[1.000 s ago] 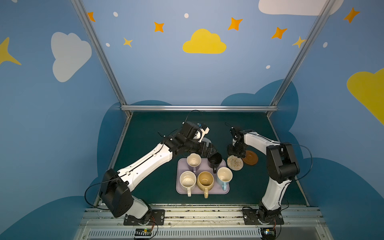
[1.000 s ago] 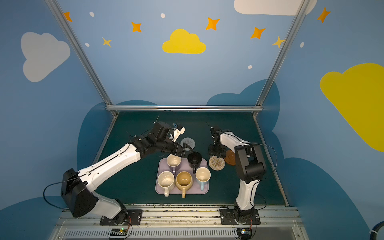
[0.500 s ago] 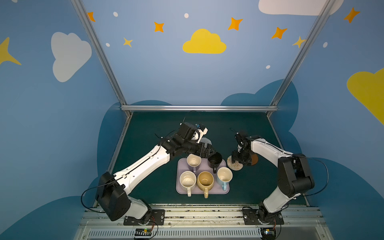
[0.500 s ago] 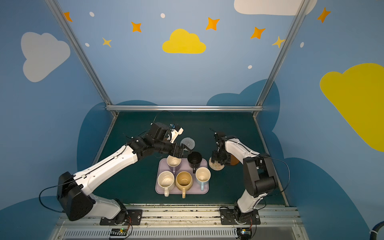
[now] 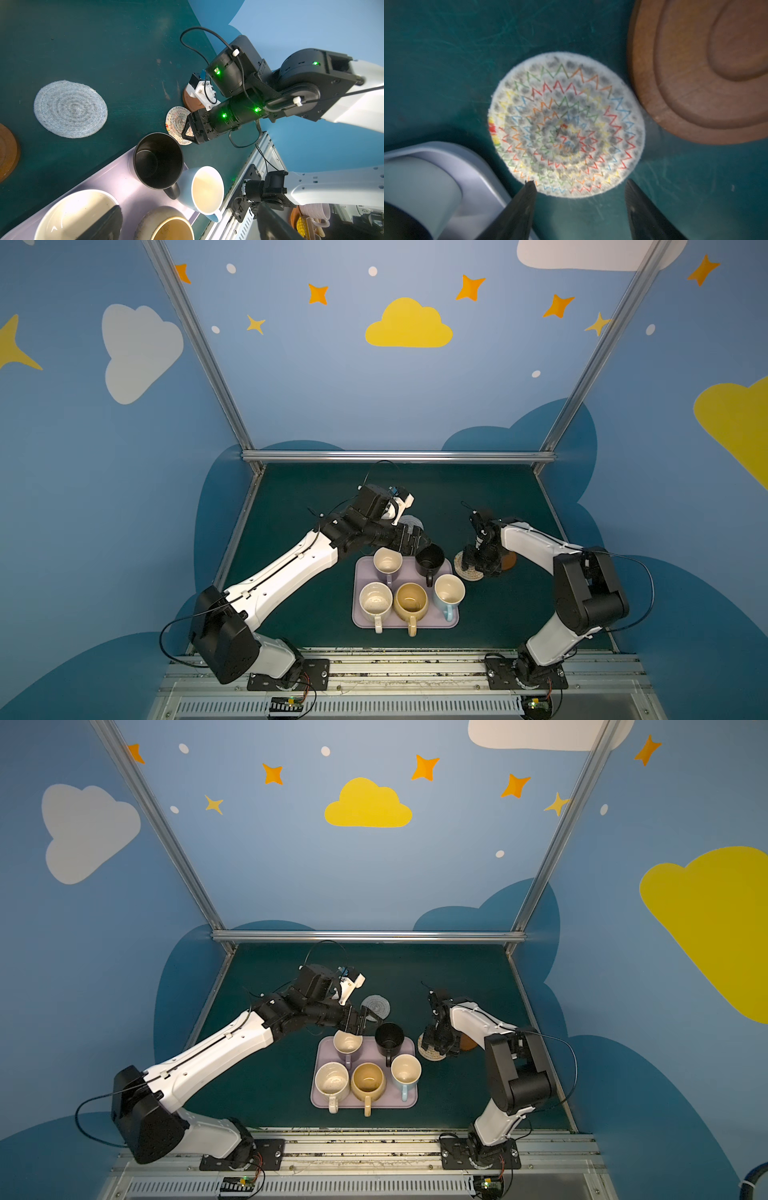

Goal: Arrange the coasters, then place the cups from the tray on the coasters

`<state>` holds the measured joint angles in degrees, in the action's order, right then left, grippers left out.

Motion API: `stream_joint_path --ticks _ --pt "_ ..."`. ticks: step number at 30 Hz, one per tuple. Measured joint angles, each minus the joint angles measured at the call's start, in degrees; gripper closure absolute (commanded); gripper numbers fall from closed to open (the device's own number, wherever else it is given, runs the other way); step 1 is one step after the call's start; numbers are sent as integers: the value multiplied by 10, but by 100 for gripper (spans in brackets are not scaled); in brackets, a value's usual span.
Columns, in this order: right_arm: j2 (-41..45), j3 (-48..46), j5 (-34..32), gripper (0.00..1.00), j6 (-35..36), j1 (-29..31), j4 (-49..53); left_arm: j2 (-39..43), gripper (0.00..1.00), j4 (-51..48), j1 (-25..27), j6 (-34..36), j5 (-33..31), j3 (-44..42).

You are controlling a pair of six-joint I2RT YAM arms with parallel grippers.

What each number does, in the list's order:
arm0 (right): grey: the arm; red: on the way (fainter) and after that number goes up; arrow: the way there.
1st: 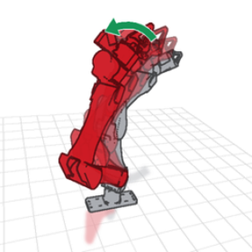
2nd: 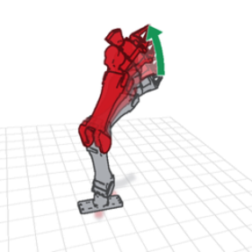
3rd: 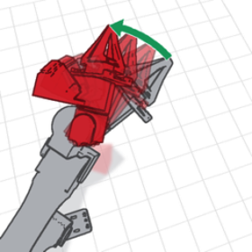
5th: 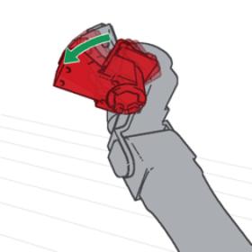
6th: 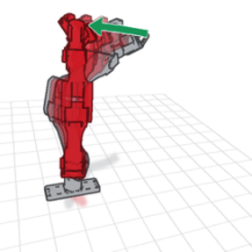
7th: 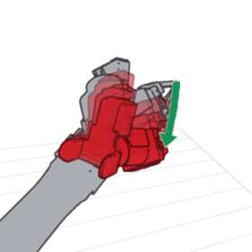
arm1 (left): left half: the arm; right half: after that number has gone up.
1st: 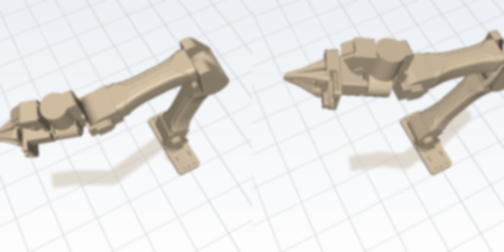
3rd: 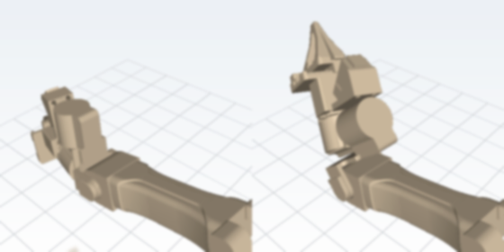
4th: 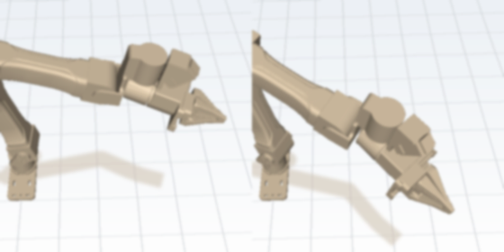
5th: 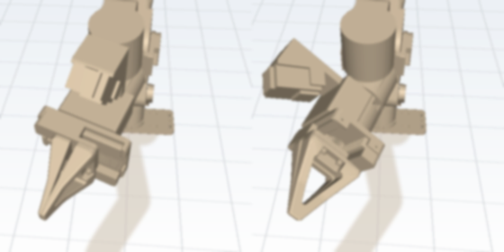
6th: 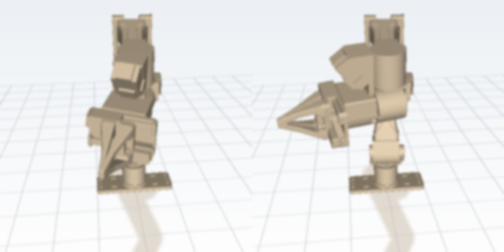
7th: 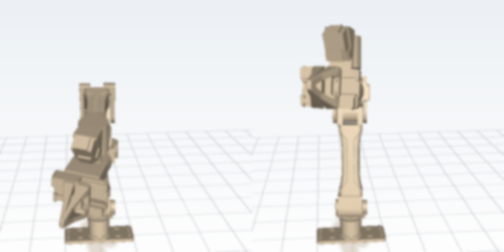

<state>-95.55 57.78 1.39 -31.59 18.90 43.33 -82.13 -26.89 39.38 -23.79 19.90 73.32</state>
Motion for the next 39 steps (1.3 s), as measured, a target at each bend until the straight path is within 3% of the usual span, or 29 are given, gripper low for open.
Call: stream_joint_path --ticks 9,16,29,39 --pt "0 -28 8 25 -22 0 -24 1 0 0 -2 -3 0 0" --pt "-7 -21 12 31 -27 -1 -22 1 0 0 -4 -5 0 -1" --pt "-103 98 16 36 -24 -5 -14 -12 0 -2 -11 -5 0 3" --pt "-171 194 24 36 -9 -8 10 -53 0 -19 -17 14 0 62"
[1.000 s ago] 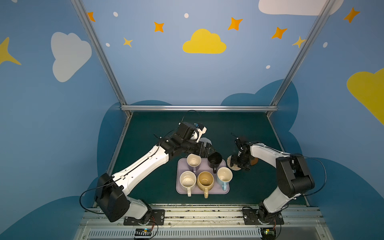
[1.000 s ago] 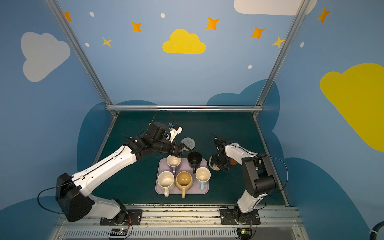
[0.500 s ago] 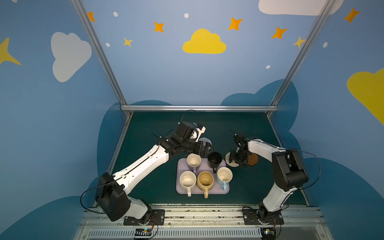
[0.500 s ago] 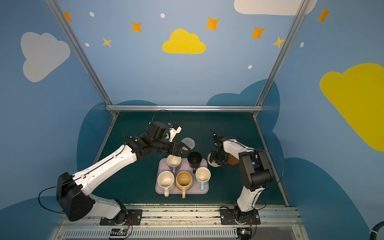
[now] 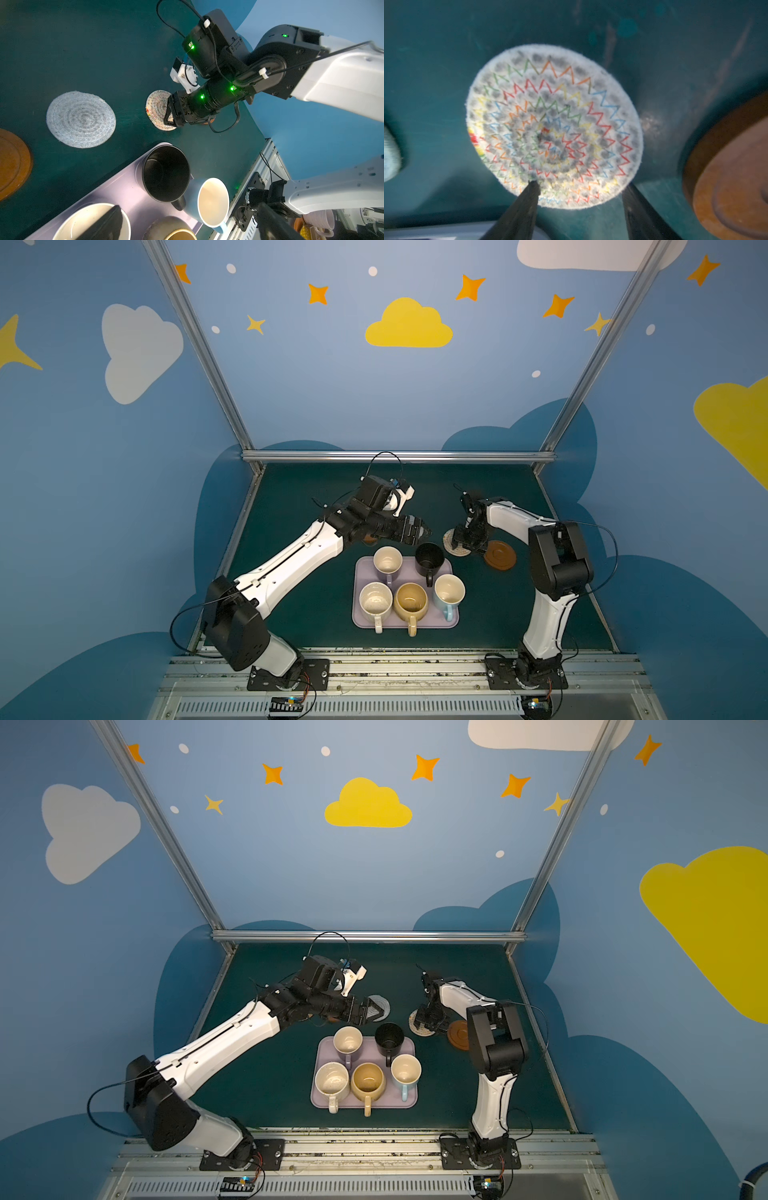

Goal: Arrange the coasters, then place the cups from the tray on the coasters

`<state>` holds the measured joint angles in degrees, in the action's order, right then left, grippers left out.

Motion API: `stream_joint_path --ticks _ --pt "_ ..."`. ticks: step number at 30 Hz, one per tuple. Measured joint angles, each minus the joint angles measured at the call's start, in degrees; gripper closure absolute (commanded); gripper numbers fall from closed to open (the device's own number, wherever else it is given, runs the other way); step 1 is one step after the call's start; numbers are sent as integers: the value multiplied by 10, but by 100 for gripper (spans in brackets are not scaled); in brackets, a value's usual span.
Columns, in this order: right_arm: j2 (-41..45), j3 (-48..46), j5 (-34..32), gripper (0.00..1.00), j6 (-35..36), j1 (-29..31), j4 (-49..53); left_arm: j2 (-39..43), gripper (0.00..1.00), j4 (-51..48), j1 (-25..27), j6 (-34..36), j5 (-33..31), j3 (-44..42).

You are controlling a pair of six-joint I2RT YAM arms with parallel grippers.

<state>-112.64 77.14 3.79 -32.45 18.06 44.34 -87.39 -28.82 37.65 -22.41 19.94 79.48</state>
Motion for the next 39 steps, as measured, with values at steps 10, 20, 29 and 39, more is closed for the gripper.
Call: stream_joint_path --ticks 10,20,29,39 --pt "-46 68 5 36 16 -1 21 -56 0 -11 -5 15 -14 44" --pt "-78 117 -4 37 30 -1 57 -63 0 -8 -21 14 -43 44" --pt "-94 143 -7 37 31 -1 69 -86 0 -25 -31 12 -50 60" --pt "-118 180 -2 37 31 -1 70 -116 0 -39 -30 15 -72 98"
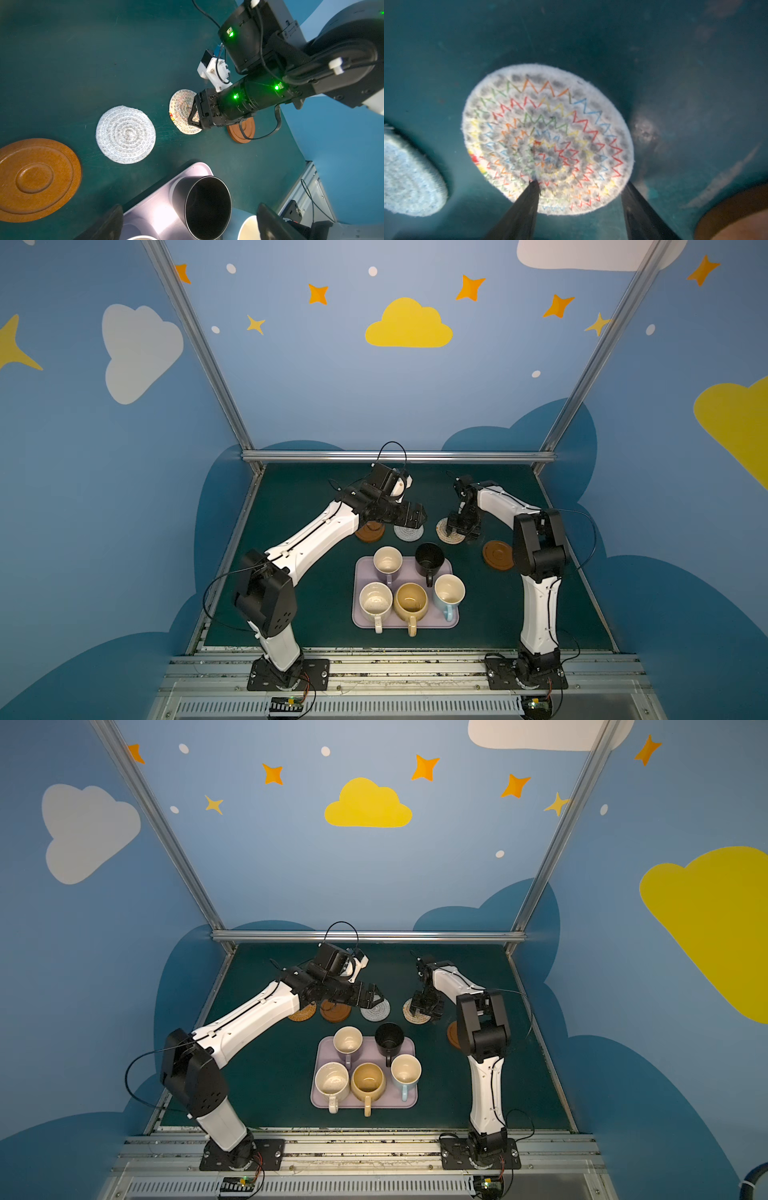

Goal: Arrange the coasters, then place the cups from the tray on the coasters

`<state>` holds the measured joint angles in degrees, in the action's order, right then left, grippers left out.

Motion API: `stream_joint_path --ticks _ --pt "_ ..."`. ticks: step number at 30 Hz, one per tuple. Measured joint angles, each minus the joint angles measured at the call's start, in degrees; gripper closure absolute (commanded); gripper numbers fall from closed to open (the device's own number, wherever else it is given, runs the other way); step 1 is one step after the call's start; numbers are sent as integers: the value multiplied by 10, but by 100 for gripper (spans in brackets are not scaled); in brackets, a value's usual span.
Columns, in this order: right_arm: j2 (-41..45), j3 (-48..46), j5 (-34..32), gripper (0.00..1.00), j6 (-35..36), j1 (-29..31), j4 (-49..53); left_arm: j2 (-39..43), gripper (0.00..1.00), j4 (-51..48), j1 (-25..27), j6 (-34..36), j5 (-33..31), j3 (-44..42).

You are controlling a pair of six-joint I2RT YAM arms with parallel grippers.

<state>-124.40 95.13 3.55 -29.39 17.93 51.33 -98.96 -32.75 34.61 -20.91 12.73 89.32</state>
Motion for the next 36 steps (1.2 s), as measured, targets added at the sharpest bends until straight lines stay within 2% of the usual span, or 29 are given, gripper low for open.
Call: stream_joint_path --ticks 21,36 --pt "-9 14 3 36 -1 1 8 -8 0 -5 0 -2 -7 20" --pt "-12 19 14 36 -1 6 -31 -9 0 3 0 -1 -7 9"
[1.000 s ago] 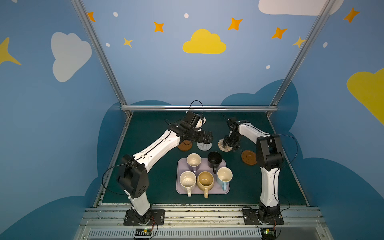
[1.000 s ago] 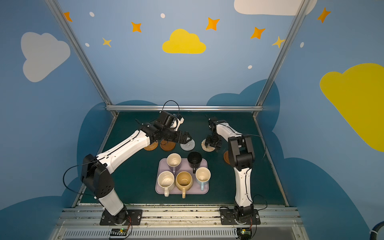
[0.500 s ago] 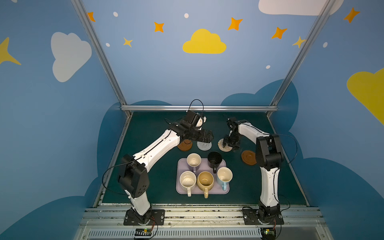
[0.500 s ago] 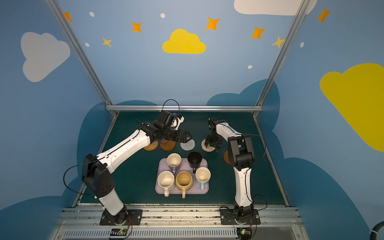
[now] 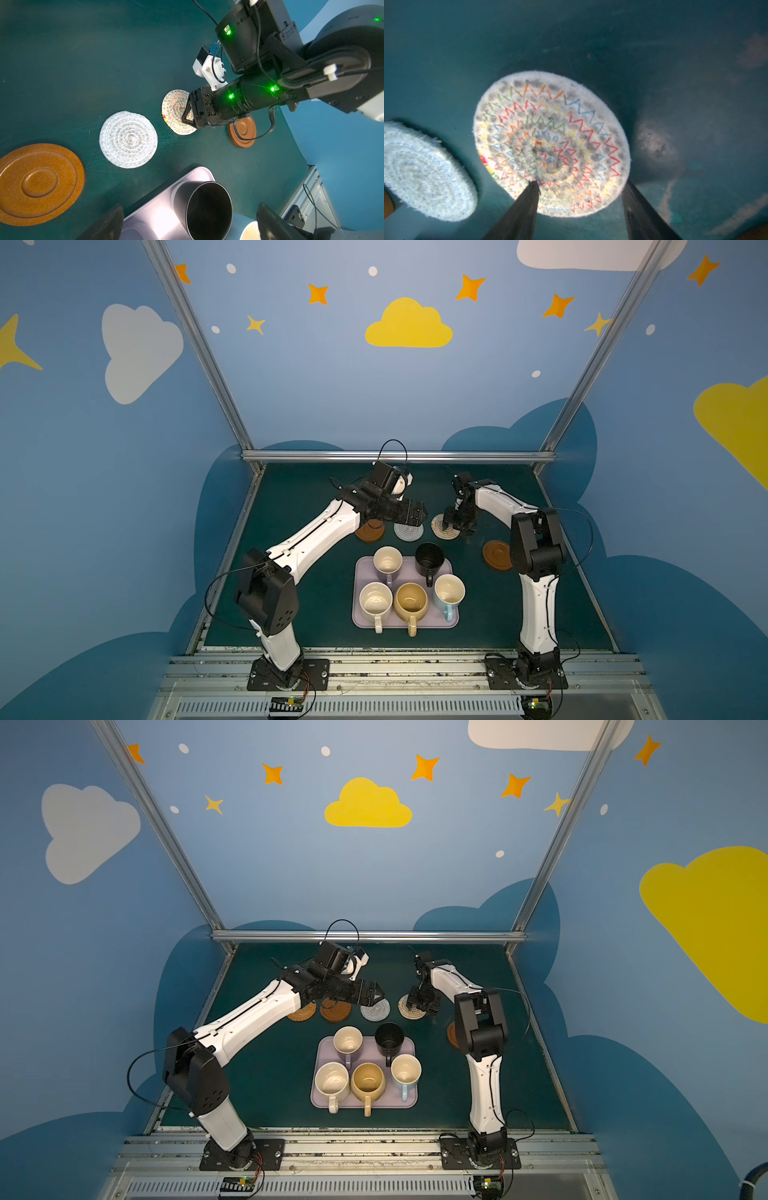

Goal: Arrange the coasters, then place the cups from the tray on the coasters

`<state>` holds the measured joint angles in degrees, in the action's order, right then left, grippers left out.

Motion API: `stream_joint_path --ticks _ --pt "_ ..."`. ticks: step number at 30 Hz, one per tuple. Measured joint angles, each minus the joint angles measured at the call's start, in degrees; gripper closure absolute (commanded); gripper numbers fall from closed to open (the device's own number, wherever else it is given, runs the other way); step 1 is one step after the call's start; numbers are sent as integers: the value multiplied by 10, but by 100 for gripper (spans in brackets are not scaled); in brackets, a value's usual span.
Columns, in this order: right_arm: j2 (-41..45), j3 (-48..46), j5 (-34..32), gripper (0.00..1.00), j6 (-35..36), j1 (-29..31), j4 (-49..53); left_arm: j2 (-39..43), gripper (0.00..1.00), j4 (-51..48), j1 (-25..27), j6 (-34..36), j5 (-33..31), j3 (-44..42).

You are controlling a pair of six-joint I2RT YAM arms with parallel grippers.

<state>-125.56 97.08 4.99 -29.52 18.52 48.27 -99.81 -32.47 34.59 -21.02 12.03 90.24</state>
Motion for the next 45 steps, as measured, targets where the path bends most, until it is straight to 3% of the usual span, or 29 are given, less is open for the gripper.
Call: stream_joint_path --ticks 15,22,29,35,45 --pt "30 -10 -11 10 4 9 1 22 0 7 -1 2 0 -27" --pt "177 -42 -46 9 20 13 10 48 0 -2 -1 16 0 -22" --pt "371 -153 -96 7 51 6 -17 70 0 8 13 21 28 -13" --pt "424 -239 -95 7 56 -59 -23 9 0 -43 83 56 -2 116" --pt "427 -322 -48 8 60 -195 -21 -71 0 -45 134 71 30 171"
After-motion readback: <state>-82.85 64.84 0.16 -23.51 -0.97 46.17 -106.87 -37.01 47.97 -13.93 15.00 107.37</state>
